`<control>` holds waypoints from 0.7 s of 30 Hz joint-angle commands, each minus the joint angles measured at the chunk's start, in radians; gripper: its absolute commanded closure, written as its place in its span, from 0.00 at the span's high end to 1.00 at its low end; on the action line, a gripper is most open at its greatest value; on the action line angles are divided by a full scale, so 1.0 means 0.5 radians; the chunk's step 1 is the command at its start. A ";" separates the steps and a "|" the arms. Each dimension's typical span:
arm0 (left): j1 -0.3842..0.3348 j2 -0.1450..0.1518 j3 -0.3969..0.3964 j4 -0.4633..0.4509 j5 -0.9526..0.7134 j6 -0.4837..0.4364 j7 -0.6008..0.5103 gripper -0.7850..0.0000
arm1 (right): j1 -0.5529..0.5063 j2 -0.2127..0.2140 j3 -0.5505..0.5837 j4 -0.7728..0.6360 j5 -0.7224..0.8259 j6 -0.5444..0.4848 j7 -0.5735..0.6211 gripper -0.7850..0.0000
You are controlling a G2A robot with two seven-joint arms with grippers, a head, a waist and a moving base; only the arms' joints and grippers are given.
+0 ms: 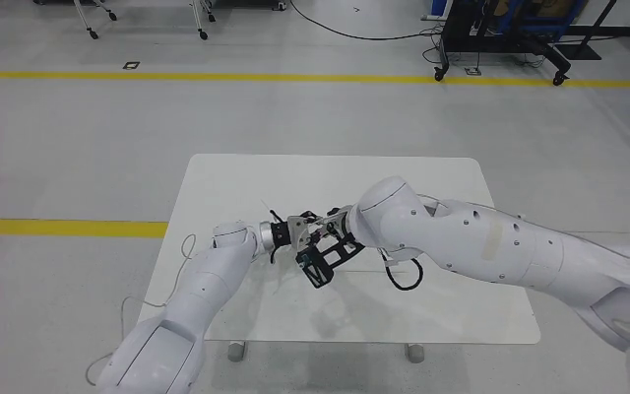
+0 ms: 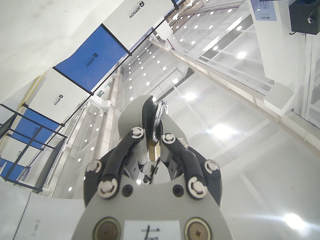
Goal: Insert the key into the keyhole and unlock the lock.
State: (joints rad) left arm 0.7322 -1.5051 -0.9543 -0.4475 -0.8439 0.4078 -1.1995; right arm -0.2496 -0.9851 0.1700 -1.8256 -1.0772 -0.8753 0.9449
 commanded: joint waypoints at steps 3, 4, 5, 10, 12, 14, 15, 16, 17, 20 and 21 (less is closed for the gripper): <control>0.000 -0.003 0.007 -0.001 0.014 0.004 -0.016 0.00 | -0.007 -0.006 0.000 0.013 -0.006 -0.006 -0.006 0.00; 0.000 -0.004 0.008 0.000 0.016 0.004 -0.022 0.00 | -0.012 -0.008 0.000 0.018 -0.010 -0.007 -0.007 0.00; -0.001 -0.004 0.009 0.001 0.019 0.005 -0.026 0.00 | -0.017 -0.010 0.000 0.024 -0.014 -0.010 -0.010 0.00; -0.003 -0.007 0.012 0.007 0.027 0.009 -0.038 0.00 | -0.027 -0.024 0.000 0.041 -0.021 -0.022 -0.022 0.00; -0.003 -0.009 0.011 0.009 0.028 0.008 -0.039 0.00 | -0.032 -0.030 0.000 0.044 -0.032 -0.028 -0.028 0.00; -0.003 -0.010 0.011 0.010 0.028 0.007 -0.039 0.00 | -0.036 -0.036 0.000 0.046 -0.039 -0.031 -0.031 0.00; -0.003 -0.010 0.011 0.010 0.029 0.007 -0.039 0.00 | -0.037 -0.040 0.000 0.048 -0.043 -0.033 -0.033 0.00; -0.004 -0.011 0.010 0.011 0.029 0.007 -0.039 0.00 | -0.039 -0.043 0.000 0.052 -0.047 -0.035 -0.035 0.00; -0.003 -0.012 0.010 0.010 0.030 0.004 -0.041 0.00 | -0.041 -0.046 0.000 0.057 -0.051 -0.037 -0.037 0.00; -0.003 -0.013 0.008 0.012 0.030 0.004 -0.045 0.00 | -0.053 -0.054 0.000 0.075 -0.069 -0.039 -0.039 0.00; -0.003 -0.013 0.008 0.014 0.030 0.007 -0.044 0.00 | -0.055 -0.056 0.000 0.079 -0.072 -0.040 -0.040 0.00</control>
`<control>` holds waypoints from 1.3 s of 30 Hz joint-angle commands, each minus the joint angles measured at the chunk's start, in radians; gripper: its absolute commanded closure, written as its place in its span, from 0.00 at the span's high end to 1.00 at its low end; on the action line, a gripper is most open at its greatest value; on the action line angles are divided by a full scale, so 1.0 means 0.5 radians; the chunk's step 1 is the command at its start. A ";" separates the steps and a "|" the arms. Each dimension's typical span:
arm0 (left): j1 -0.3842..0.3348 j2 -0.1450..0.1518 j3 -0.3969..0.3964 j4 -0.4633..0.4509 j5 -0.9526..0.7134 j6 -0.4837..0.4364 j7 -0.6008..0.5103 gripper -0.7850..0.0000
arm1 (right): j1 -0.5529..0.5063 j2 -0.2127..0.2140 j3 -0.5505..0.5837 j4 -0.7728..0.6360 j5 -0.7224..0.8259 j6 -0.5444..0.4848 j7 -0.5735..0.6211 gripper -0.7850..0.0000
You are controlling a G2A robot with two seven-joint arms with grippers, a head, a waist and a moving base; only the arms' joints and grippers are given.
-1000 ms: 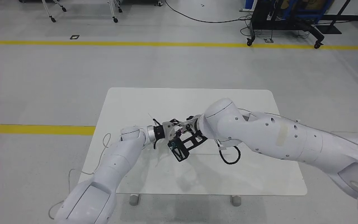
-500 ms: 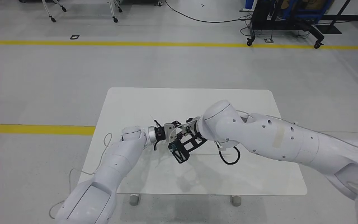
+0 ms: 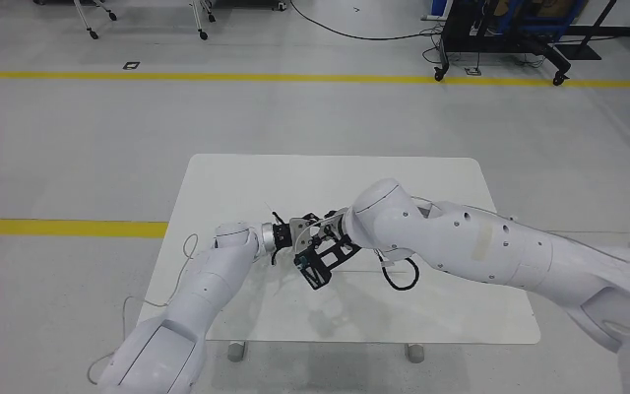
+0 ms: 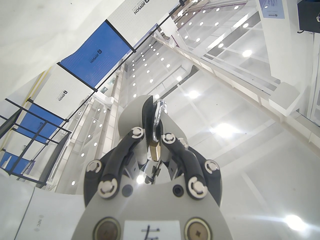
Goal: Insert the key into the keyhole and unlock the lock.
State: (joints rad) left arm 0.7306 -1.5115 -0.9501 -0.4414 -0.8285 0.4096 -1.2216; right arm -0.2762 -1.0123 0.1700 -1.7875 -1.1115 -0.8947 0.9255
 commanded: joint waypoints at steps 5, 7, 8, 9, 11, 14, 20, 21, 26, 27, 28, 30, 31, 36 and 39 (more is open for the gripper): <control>-0.003 -0.001 -0.003 0.005 0.004 0.006 0.004 0.00 | 0.013 -0.003 0.000 -0.005 -0.005 0.016 0.016 0.00; -0.004 -0.002 -0.004 0.006 0.007 0.005 0.008 0.00 | 0.025 0.000 0.000 -0.025 0.008 0.026 0.026 0.00; -0.004 -0.002 -0.005 0.006 0.007 0.004 0.009 0.00 | 0.031 0.003 0.000 -0.033 0.022 0.031 0.031 0.00; -0.003 -0.002 -0.007 0.007 0.006 0.003 0.010 0.00 | 0.036 0.006 0.000 -0.039 0.032 0.035 0.035 0.00; -0.002 -0.003 -0.008 0.006 0.005 0.000 0.007 0.00 | 0.042 0.010 0.004 -0.052 0.080 0.032 0.032 0.00; -0.004 -0.002 -0.014 0.006 0.001 -0.010 -0.011 0.00 | 0.044 0.019 0.023 -0.056 0.131 0.028 0.027 0.00; -0.004 -0.002 -0.020 0.008 0.002 -0.018 -0.035 0.00 | 0.014 0.045 0.073 -0.084 0.146 0.001 0.001 0.00; -0.003 -0.003 -0.019 0.007 0.003 -0.016 -0.043 0.00 | 0.006 0.047 0.079 -0.084 0.145 -0.003 -0.006 0.00; -0.004 -0.005 -0.018 0.010 0.005 -0.013 -0.057 0.00 | -0.029 0.048 0.095 -0.074 0.111 -0.024 -0.024 0.00; -0.005 -0.006 -0.019 0.011 0.004 -0.012 -0.060 0.00 | -0.034 0.047 0.097 -0.072 0.106 -0.026 -0.026 0.00; -0.005 -0.006 -0.019 0.012 0.003 -0.011 -0.062 0.00 | -0.039 0.046 0.098 -0.068 0.098 -0.027 -0.028 0.00; -0.004 -0.008 -0.018 0.011 0.005 -0.007 -0.067 0.00 | -0.046 0.043 0.098 -0.057 0.085 -0.030 -0.030 0.00; -0.004 -0.009 -0.016 0.010 0.008 -0.005 -0.069 0.00 | -0.050 0.042 0.100 -0.054 0.081 -0.032 -0.032 0.00; -0.005 -0.010 -0.012 0.011 0.019 -0.005 -0.080 0.00 | -0.061 0.037 0.101 -0.038 0.072 -0.036 -0.036 0.00; -0.006 -0.011 -0.011 0.012 0.026 -0.007 -0.088 0.00 | -0.063 0.033 0.102 -0.033 0.072 -0.035 -0.035 0.00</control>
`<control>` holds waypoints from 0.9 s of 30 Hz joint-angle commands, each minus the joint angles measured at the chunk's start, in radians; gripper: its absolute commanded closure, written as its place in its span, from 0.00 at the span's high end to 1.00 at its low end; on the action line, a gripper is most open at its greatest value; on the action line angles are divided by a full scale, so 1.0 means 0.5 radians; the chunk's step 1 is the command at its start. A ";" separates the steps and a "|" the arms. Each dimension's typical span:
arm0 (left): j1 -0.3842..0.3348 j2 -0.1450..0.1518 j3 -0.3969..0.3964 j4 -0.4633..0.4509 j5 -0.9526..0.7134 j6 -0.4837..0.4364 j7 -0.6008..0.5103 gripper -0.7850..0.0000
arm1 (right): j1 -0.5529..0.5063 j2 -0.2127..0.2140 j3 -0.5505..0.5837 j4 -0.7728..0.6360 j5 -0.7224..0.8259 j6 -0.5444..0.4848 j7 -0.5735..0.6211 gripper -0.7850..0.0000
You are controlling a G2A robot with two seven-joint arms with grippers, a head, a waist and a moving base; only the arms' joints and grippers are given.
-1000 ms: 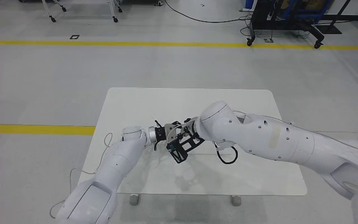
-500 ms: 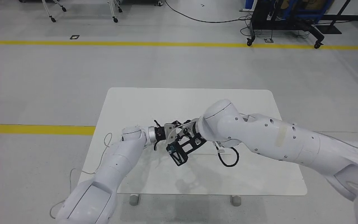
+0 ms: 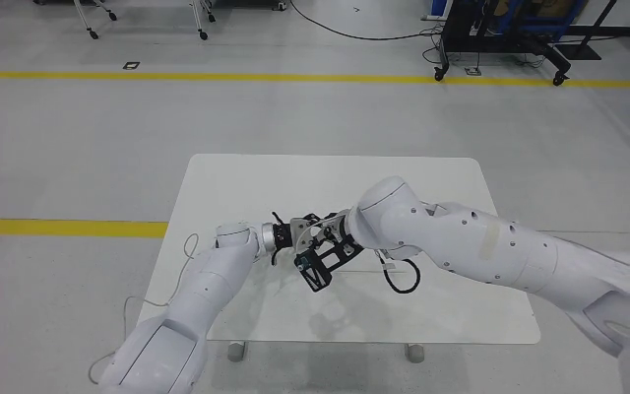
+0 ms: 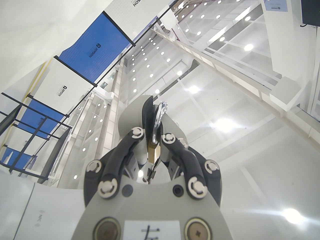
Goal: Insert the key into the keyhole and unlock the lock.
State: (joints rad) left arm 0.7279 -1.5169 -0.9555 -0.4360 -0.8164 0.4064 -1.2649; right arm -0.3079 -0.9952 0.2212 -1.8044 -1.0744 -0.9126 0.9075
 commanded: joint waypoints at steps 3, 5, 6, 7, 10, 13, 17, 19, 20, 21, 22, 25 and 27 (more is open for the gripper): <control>0.000 -0.001 0.000 0.003 0.002 0.006 -0.012 0.00 | 0.001 -0.004 -0.004 0.006 -0.005 0.001 0.001 0.00; 0.000 -0.001 -0.001 0.004 0.001 0.007 -0.017 0.00 | 0.002 -0.006 -0.008 0.010 -0.006 0.000 0.000 0.00; -0.001 -0.001 0.000 0.004 0.004 0.009 -0.019 0.00 | 0.003 -0.006 -0.010 0.012 -0.006 0.000 0.000 0.00; 0.000 -0.002 -0.001 0.004 0.003 0.011 -0.023 0.00 | 0.003 -0.007 -0.011 0.014 -0.006 0.000 0.000 0.00; 0.000 -0.002 0.000 0.004 0.005 0.016 -0.030 0.00 | 0.002 -0.008 -0.015 0.024 -0.009 -0.002 -0.002 0.00; 0.000 -0.003 0.000 0.004 0.007 0.020 -0.036 0.00 | 0.000 -0.006 -0.011 0.030 -0.005 -0.003 -0.003 0.00; 0.001 -0.003 -0.002 0.004 0.005 0.025 -0.044 0.00 | -0.003 -0.003 -0.009 0.031 -0.003 -0.001 -0.001 0.00; 0.003 -0.004 -0.002 0.001 0.000 0.033 -0.057 0.00 | -0.005 -0.003 -0.013 0.038 -0.008 -0.003 -0.003 0.00; 0.005 -0.005 -0.003 0.002 -0.002 0.037 -0.063 0.00 | -0.008 -0.003 -0.014 0.042 -0.009 -0.006 -0.006 0.00; 0.008 -0.006 -0.006 0.005 -0.017 0.054 -0.077 0.00 | -0.010 -0.004 -0.016 0.049 -0.009 -0.009 -0.010 0.00; 0.008 -0.007 -0.008 0.006 -0.027 0.070 -0.085 0.00 | -0.012 -0.005 -0.017 0.055 -0.009 -0.013 -0.014 0.00; 0.007 -0.008 -0.011 0.009 -0.040 0.097 -0.104 0.00 | -0.016 -0.008 -0.015 0.073 -0.012 -0.025 -0.025 0.00; 0.006 -0.009 -0.012 0.011 -0.044 0.104 -0.115 0.00 | -0.020 -0.010 -0.010 0.084 -0.014 -0.031 -0.031 0.00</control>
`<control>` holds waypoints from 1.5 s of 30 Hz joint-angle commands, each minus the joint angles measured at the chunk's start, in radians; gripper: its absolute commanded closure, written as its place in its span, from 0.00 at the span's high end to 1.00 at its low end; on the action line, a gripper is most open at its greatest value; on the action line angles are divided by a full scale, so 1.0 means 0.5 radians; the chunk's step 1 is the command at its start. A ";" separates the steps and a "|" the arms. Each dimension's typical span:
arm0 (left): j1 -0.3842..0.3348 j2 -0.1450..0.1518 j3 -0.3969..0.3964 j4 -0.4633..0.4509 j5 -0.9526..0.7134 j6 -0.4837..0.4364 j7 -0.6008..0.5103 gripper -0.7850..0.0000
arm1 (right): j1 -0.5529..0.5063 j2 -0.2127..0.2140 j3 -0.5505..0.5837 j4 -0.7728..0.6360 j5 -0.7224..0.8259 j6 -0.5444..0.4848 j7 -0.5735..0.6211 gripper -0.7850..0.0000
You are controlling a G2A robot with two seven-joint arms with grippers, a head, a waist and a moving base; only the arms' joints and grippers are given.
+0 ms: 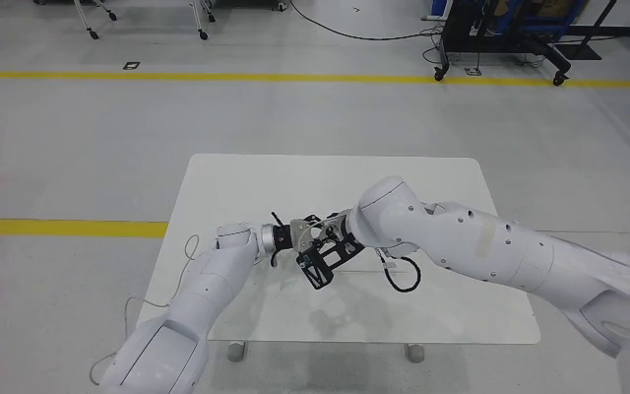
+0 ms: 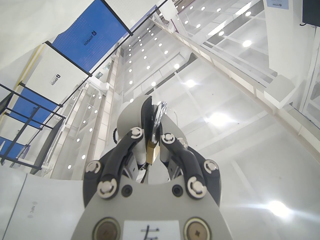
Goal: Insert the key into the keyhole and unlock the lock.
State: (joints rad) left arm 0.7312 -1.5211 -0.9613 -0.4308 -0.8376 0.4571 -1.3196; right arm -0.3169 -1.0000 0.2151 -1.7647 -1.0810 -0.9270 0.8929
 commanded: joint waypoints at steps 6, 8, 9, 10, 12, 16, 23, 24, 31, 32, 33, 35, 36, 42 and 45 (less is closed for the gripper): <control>-0.003 -0.002 -0.002 0.008 -0.006 0.015 -0.010 0.00 | -0.007 -0.002 0.029 0.005 0.001 -0.006 -0.006 0.00; -0.004 -0.002 -0.003 0.010 -0.008 0.018 -0.007 0.00 | -0.008 0.000 0.039 0.000 0.004 -0.002 -0.002 0.14; -0.005 -0.002 -0.003 0.011 -0.007 0.016 -0.003 0.00 | -0.008 0.001 0.045 -0.004 0.004 0.001 0.001 0.27; -0.005 -0.002 -0.003 0.013 -0.007 0.017 0.001 0.00 | -0.010 0.003 0.049 -0.008 0.005 0.002 0.003 0.31; -0.007 -0.003 -0.003 0.014 -0.004 0.015 0.006 0.00 | -0.013 0.007 0.057 -0.015 0.005 0.007 0.007 0.35; -0.008 -0.003 -0.003 0.017 -0.001 0.015 0.013 0.00 | -0.022 0.013 0.067 -0.027 0.002 0.009 0.009 0.35; -0.013 -0.002 -0.007 0.024 0.008 -0.008 0.035 0.00 | -0.037 0.025 0.102 -0.052 0.005 0.014 0.014 0.30; -0.013 -0.001 -0.012 0.027 0.006 -0.026 0.050 0.00 | -0.038 0.029 0.117 -0.059 0.011 0.020 0.016 0.32; -0.018 0.005 -0.028 0.033 0.033 -0.096 0.191 0.00 | -0.064 0.073 0.223 -0.066 0.058 0.055 0.013 1.00; -0.019 0.006 -0.028 0.030 0.044 -0.108 0.213 0.00 | -0.064 0.073 0.223 -0.066 0.058 0.055 0.013 1.00; -0.019 0.007 -0.027 0.026 0.057 -0.122 0.230 0.00 | -0.064 0.073 0.223 -0.066 0.058 0.055 0.013 1.00; -0.015 0.010 -0.036 0.025 0.052 -0.129 0.241 0.00 | -0.064 0.073 0.223 -0.066 0.058 0.055 0.013 1.00; -0.017 0.013 -0.040 0.025 0.055 -0.137 0.252 0.00 | -0.064 0.073 0.223 -0.066 0.058 0.055 0.013 1.00; -0.019 0.029 -0.073 0.022 0.053 -0.166 0.278 0.00 | -0.108 0.081 0.291 0.001 0.136 0.199 -0.136 1.00; -0.016 0.038 -0.087 0.018 0.058 -0.178 0.285 0.00 | -0.260 0.138 0.471 0.192 0.323 0.330 -0.562 1.00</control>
State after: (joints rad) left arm 0.7227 -1.5036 -1.0025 -0.4213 -0.8092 0.3690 -1.1775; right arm -0.4164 -0.9424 0.4115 -1.7087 -0.9611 -0.7952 0.7604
